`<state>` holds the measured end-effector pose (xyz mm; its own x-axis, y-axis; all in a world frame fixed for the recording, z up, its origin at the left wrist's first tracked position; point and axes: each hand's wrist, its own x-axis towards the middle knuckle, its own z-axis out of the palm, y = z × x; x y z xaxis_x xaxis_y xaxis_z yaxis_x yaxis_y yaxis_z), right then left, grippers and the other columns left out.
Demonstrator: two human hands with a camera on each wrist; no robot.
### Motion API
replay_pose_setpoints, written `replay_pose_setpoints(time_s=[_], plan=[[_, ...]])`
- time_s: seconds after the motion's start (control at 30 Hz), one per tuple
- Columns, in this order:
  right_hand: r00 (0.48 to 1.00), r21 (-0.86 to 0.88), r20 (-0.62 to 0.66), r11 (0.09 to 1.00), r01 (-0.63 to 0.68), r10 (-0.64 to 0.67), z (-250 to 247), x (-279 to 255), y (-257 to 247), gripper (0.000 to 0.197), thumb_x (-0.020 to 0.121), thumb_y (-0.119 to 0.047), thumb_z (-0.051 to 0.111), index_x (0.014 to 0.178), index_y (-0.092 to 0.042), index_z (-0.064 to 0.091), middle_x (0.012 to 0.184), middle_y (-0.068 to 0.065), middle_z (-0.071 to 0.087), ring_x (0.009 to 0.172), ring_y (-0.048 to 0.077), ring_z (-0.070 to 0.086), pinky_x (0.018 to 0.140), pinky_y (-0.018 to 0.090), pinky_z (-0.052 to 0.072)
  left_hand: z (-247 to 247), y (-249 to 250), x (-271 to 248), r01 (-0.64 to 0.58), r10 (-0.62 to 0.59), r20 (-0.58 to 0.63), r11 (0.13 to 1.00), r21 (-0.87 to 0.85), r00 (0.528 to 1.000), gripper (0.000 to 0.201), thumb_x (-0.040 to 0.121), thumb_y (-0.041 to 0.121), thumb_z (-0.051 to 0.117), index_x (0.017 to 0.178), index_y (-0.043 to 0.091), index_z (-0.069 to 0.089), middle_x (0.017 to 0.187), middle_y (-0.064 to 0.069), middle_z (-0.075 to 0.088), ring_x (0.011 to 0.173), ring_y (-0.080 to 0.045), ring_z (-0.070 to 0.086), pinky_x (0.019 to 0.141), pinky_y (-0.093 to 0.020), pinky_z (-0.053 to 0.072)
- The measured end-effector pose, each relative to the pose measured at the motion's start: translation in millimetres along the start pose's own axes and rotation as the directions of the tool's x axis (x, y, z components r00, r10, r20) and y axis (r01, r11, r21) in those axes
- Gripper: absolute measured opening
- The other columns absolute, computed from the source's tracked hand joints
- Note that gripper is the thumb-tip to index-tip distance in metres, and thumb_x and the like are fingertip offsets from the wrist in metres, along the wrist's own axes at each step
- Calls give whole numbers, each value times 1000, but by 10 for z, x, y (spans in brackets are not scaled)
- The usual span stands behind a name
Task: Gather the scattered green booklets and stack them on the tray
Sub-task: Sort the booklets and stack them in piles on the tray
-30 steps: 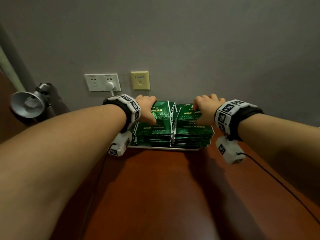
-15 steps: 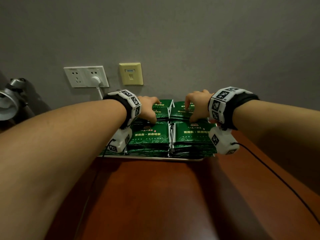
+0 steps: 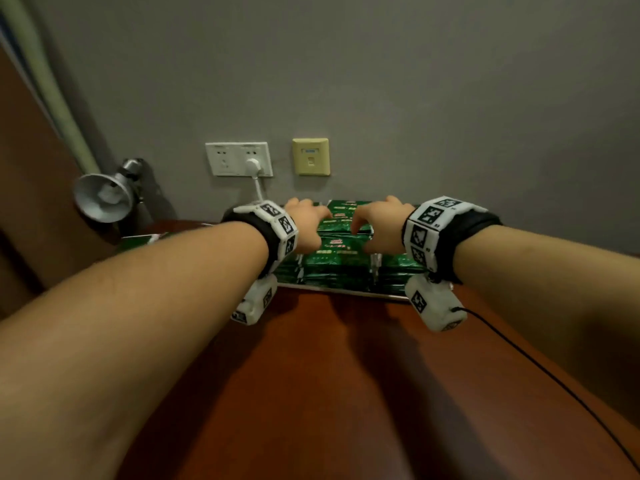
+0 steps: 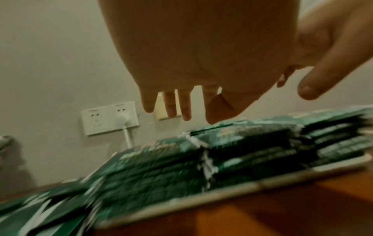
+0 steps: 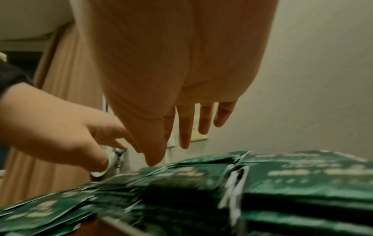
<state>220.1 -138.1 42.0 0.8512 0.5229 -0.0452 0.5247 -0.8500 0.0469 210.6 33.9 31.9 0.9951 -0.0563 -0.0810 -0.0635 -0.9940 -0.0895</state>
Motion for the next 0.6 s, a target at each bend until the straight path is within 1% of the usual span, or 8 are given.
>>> replay_pose_setpoints(time_s=[0.07, 0.17, 0.23, 0.33, 0.4, 0.5, 0.57, 0.6], plan=[[998, 16, 17, 998, 63, -63, 53, -118, -321, 39, 90, -30, 63, 128, -28, 53, 132, -1, 54, 123, 26, 42, 89, 33, 37, 182, -127, -324, 29, -29, 29, 1000, 4, 999, 68, 83, 17, 56, 146, 26, 33, 141, -15, 38, 130, -36, 34, 103, -48, 40], [987, 14, 70, 989, 145, -146, 214, -248, -818, 45, 86, -37, 66, 128, -26, 52, 128, 1, 56, 118, 27, 47, 82, 31, 39, 482, -427, -800, 113, -112, 74, 994, -4, 991, 68, 83, 17, 59, 146, 25, 35, 140, -14, 38, 131, -35, 33, 103, -46, 39], [975, 12, 104, 981, 196, -196, 358, -290, -1135, 50, 85, -40, 66, 130, -25, 50, 126, 3, 57, 116, 27, 50, 84, 32, 43, 631, -702, -1104, 197, -196, 75, 980, -12, 978, 66, 84, 16, 56, 146, 25, 34, 140, -14, 38, 131, -35, 33, 104, -46, 39], [965, 44, 128, 973, 225, -228, 578, -293, -1535, 54, 86, -37, 65, 134, -21, 47, 129, 6, 56, 117, 29, 51, 91, 36, 47, 774, -1122, -1503, 347, -347, 78, 938, 9, 935, 65, 83, 15, 55, 145, 21, 34, 141, -16, 35, 131, -38, 32, 105, -48, 38], [965, 60, 139, 975, 214, -221, 675, -286, -1750, 59, 83, -39, 67, 134, -18, 45, 126, 7, 57, 111, 29, 56, 90, 38, 50, 870, -1356, -1737, 429, -430, 101, 903, 28, 897, 68, 83, 18, 57, 146, 21, 31, 142, -17, 32, 132, -39, 31, 105, -51, 37], [966, 64, 156, 978, 197, -205, 734, -220, -2026, 64, 82, -37, 68, 136, -16, 42, 117, 7, 60, 101, 27, 61, 82, 39, 55, 1029, -1659, -2009, 506, -507, 139, 862, 47, 851, 74, 82, 34, 60, 147, 25, 26, 144, -15, 28, 131, -41, 32, 103, -55, 38], [967, 71, 148, 977, 199, -208, 738, -119, -2173, 66, 83, -34, 67, 139, -14, 38, 118, 9, 59, 99, 27, 62, 79, 39, 56, 1157, -1798, -2076, 525, -522, 176, 851, 37, 835, 84, 81, 50, 61, 151, 31, 17, 152, -14, 20, 135, -43, 29, 106, -56, 36], [966, 69, 144, 976, 205, -213, 735, -58, -2244, 70, 84, -32, 67, 143, -14, 34, 121, 10, 58, 99, 28, 62, 79, 38, 56, 1225, -1837, -2081, 523, -516, 190, 852, 20, 835, 88, 81, 56, 60, 152, 33, 14, 156, -14, 16, 137, -44, 27, 108, -55, 34]])
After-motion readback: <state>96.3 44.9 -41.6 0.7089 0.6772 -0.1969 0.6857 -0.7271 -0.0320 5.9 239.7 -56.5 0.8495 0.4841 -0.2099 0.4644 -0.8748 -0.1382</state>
